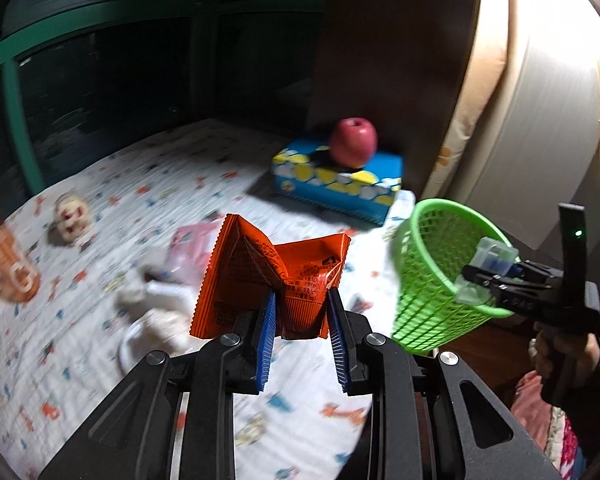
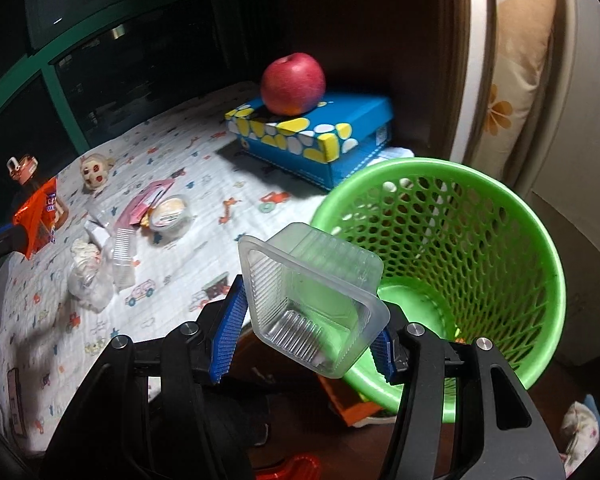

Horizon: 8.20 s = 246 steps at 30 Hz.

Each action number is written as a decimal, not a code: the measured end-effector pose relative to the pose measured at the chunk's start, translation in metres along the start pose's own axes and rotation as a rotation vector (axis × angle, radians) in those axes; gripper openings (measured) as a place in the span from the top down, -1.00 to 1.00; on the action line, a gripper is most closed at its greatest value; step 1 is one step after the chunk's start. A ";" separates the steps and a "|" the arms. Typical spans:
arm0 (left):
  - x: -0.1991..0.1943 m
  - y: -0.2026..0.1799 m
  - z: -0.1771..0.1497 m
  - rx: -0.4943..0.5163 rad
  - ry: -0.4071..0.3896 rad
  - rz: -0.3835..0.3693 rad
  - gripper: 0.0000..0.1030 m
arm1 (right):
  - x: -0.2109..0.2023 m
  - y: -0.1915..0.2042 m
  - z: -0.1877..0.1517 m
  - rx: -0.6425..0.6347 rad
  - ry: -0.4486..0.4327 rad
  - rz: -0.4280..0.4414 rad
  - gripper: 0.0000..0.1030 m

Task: Collect trash
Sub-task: 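Carry both items to the green wastebasket and open both grippers to drop them, then return both grippers to the table and approach the crumpled white tissue with the left gripper, then grasp the crumpled white tissue with the left gripper while the right gripper grasps a clear plastic cup, then carry the tissue and cup to the green wastebasket and release both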

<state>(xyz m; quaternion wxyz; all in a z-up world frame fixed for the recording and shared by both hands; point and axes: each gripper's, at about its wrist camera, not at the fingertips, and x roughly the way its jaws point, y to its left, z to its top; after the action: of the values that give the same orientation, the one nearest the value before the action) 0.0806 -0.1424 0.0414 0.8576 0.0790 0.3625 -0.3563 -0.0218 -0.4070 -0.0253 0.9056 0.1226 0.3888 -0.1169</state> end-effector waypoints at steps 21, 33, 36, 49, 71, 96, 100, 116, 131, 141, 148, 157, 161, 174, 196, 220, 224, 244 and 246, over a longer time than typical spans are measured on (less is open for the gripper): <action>0.130 -0.151 0.040 0.174 0.121 -0.291 0.52 | -0.006 -0.099 -0.018 0.150 0.019 -0.100 -0.35; 0.179 -0.200 0.028 0.213 0.218 -0.346 0.20 | -0.028 -0.130 -0.037 0.210 -0.017 -0.132 -0.45; 0.182 -0.203 0.025 0.211 0.226 -0.356 -0.02 | -0.030 -0.136 -0.040 0.220 -0.020 -0.136 -0.46; 0.139 -0.152 0.019 0.135 0.170 -0.234 -0.07 | -0.032 -0.105 -0.033 0.174 -0.031 -0.079 -0.52; 0.045 0.046 -0.026 -0.186 0.080 0.161 -0.20 | 0.003 0.032 0.001 -0.023 -0.006 0.102 -0.54; 0.105 0.166 -0.057 -0.441 0.216 0.184 0.01 | 0.033 0.128 -0.007 -0.165 0.068 0.228 -0.54; 0.103 0.169 -0.058 -0.453 0.196 0.154 0.20 | 0.038 0.139 -0.007 -0.186 0.077 0.250 -0.55; 0.032 0.177 -0.048 -0.447 0.073 0.192 0.26 | 0.070 0.220 -0.018 -0.350 0.148 0.423 -0.54; 0.001 0.205 -0.061 -0.485 0.038 0.233 0.26 | 0.114 0.286 -0.027 -0.621 0.169 0.403 -0.49; 0.000 0.206 -0.063 -0.493 0.040 0.226 0.26 | 0.132 0.296 -0.039 -0.713 0.150 0.289 -0.18; 0.000 0.198 -0.061 -0.486 0.039 0.216 0.26 | 0.121 0.285 -0.035 -0.650 0.168 0.322 -0.16; 0.001 0.162 -0.047 -0.424 0.027 0.165 0.26 | 0.082 0.260 -0.027 -0.542 0.154 0.372 -0.11; 0.004 0.144 -0.040 -0.399 0.025 0.138 0.26 | 0.067 0.239 -0.019 -0.473 0.149 0.384 -0.09; 0.010 0.104 -0.020 -0.326 0.015 0.099 0.26 | 0.063 0.190 -0.015 -0.335 0.150 0.370 -0.06; 0.015 0.109 -0.027 -0.343 0.039 0.085 0.26 | 0.093 0.193 -0.050 -0.329 0.222 0.356 -0.18; 0.087 -0.032 0.031 -0.119 0.085 -0.145 0.26 | 0.012 0.023 0.009 -0.075 0.027 0.118 -0.17; 0.104 -0.062 0.038 -0.081 0.103 -0.190 0.26 | 0.006 -0.017 0.010 -0.015 0.018 0.055 -0.17; 0.169 -0.168 0.047 0.038 0.200 -0.326 0.22 | -0.007 -0.117 -0.017 0.160 0.022 -0.070 -0.37; 0.173 -0.173 0.045 0.040 0.207 -0.333 0.15 | -0.010 -0.121 -0.018 0.168 0.017 -0.072 -0.37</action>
<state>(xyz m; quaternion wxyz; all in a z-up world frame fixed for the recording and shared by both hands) 0.0742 -0.3828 -0.0220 0.7430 0.0711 0.4499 -0.4904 -0.0778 -0.5139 -0.0461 0.8841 0.1851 0.3892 -0.1808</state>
